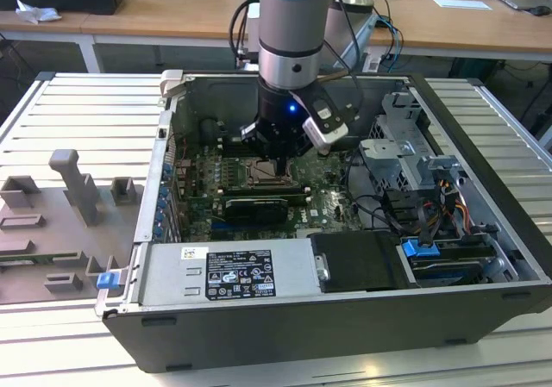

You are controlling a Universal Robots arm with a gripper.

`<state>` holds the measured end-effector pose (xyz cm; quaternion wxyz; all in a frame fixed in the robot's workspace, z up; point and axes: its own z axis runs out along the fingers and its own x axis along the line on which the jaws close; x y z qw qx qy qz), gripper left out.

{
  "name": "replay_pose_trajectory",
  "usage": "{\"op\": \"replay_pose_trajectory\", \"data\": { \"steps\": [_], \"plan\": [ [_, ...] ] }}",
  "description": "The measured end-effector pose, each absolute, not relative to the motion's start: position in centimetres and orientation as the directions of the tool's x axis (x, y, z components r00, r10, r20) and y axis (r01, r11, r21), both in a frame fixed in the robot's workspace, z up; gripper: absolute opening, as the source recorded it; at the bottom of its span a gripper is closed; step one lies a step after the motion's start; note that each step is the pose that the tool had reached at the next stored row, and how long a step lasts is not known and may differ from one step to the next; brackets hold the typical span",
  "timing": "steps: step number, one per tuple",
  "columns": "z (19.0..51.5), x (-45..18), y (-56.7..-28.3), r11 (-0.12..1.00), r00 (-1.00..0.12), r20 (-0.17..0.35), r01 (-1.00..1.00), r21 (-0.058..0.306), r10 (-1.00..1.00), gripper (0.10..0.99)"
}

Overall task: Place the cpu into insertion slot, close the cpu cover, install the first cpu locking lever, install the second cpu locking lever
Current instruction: 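Install the second cpu locking lever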

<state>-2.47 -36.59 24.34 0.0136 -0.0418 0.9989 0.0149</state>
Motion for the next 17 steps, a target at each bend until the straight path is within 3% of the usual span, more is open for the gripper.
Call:
{"op": "replay_pose_trajectory", "data": {
  "steps": [3, 11, 17],
  "plan": [
    [24.3, -2.5, -37.2, 0.996, -0.996, -0.028, -0.084, 0.030, -0.083, 0.106],
    [24.1, -4.4, -37.4, 0.992, -0.996, -0.034, -0.084, 0.094, -0.081, 0.106],
    [23.4, -4.6, -37.4, 0.992, -0.996, -0.034, -0.084, 0.098, -0.081, 0.106]
  ]
}}
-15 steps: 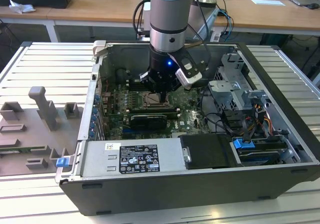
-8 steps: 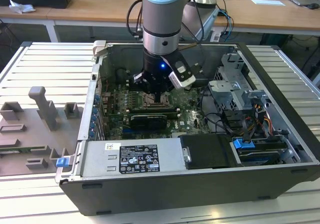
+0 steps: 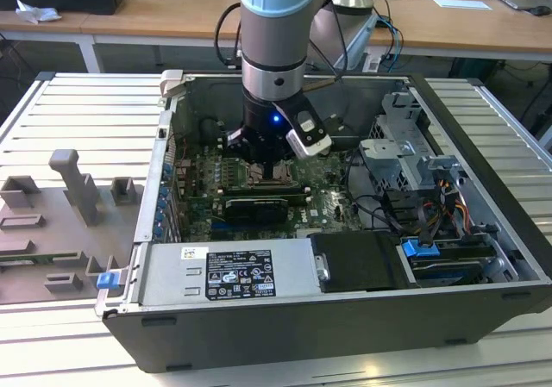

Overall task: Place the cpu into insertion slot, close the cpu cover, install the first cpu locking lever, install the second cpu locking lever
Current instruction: 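Install the second cpu locking lever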

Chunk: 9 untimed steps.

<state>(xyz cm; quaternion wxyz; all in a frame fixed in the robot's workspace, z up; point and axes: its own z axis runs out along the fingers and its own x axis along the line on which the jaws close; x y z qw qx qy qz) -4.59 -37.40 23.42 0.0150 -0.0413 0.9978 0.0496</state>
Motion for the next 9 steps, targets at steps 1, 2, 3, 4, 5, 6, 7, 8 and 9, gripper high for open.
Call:
{"op": "replay_pose_trajectory", "data": {
  "steps": [1, 2, 3, 4, 5, 6, 7, 8, 9],
  "plan": [
    [23.3, -4.7, -37.4, 0.991, -0.996, -0.034, -0.084, 0.100, -0.081, 0.106],
    [23.2, -4.8, -37.4, 0.991, -0.996, -0.034, -0.084, 0.103, -0.081, 0.106],
    [23.2, -4.9, -37.4, 0.991, -0.996, -0.035, -0.084, 0.105, -0.081, 0.106],
    [23.1, -5.1, -37.4, 0.991, -0.996, -0.035, -0.084, 0.107, -0.081, 0.106],
    [23.0, -5.4, -37.6, 0.990, -0.996, -0.037, -0.084, 0.112, -0.080, 0.106],
    [23.0, -5.5, -37.8, 0.990, -0.996, -0.037, -0.084, 0.116, -0.081, 0.106],
    [23.0, -5.6, -38.2, 0.989, -0.996, -0.038, -0.084, 0.124, -0.080, 0.106],
    [23.0, -5.7, -38.5, 0.987, -0.996, -0.039, -0.084, 0.134, -0.080, 0.106],
    [23.0, -5.9, -38.6, 0.986, -0.996, -0.039, -0.084, 0.143, -0.079, 0.106]
  ]
}}
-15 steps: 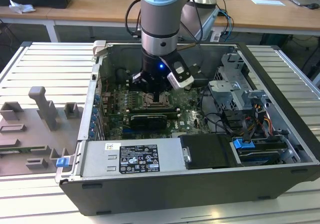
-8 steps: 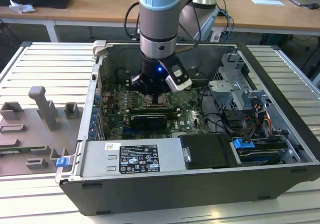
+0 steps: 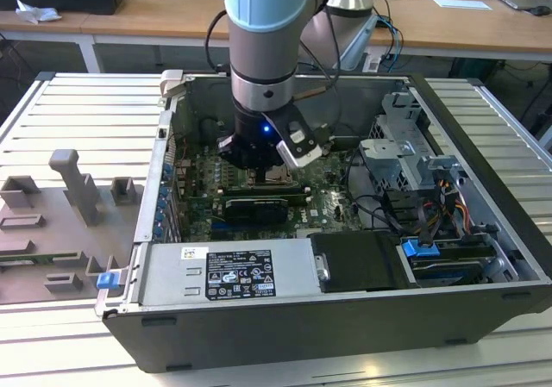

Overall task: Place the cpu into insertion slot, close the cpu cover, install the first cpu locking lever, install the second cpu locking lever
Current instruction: 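Install the second cpu locking lever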

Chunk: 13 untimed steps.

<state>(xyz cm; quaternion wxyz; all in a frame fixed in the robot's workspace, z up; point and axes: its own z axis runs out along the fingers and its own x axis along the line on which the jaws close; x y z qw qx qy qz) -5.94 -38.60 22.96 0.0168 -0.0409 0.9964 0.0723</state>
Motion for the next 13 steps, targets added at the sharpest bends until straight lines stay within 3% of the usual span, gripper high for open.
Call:
{"op": "replay_pose_trajectory", "data": {
  "steps": [8, 13],
  "plan": [
    [21.3, -7.1, -38.9, 0.983, -0.996, -0.041, -0.084, 0.160, -0.079, 0.106],
    [20.9, -7.4, -39.8, 0.976, -0.996, -0.045, -0.084, 0.203, -0.077, 0.106]
  ]
}}
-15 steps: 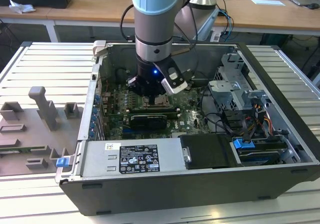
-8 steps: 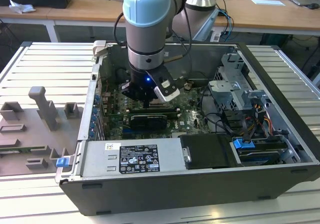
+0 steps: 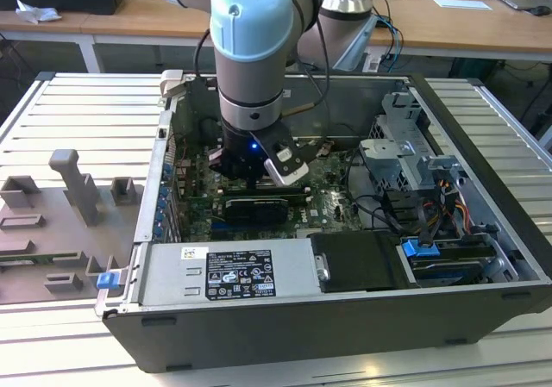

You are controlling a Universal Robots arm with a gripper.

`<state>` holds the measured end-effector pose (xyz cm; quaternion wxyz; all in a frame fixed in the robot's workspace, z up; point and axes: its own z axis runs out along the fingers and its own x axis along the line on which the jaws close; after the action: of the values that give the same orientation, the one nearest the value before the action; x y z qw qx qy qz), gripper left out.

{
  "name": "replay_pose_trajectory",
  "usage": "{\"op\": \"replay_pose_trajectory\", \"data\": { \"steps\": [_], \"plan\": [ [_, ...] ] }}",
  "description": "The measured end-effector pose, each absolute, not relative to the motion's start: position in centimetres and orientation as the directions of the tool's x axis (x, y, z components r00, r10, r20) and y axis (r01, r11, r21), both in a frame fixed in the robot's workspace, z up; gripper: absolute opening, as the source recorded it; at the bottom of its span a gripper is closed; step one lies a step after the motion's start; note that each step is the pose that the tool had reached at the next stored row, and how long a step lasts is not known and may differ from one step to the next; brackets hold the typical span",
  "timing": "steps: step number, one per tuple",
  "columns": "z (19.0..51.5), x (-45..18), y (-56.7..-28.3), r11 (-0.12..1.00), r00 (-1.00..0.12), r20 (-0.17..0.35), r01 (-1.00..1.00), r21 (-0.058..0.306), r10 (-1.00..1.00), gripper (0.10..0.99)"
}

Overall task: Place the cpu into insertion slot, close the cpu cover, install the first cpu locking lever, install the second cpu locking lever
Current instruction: 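Install the second cpu locking lever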

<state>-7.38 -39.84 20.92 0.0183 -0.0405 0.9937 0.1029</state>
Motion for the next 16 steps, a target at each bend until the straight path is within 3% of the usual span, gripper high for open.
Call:
{"op": "replay_pose_trajectory", "data": {
  "steps": [4, 16],
  "plan": [
    [20.69, -7.71, -40.07, 0.967, -0.996, -0.048, -0.084, 0.240, -0.075, 0.106],
    [20.01, -7.93, -40.07, 0.964, -0.996, -0.049, -0.084, 0.254, -0.074, 0.106]
  ]
}}
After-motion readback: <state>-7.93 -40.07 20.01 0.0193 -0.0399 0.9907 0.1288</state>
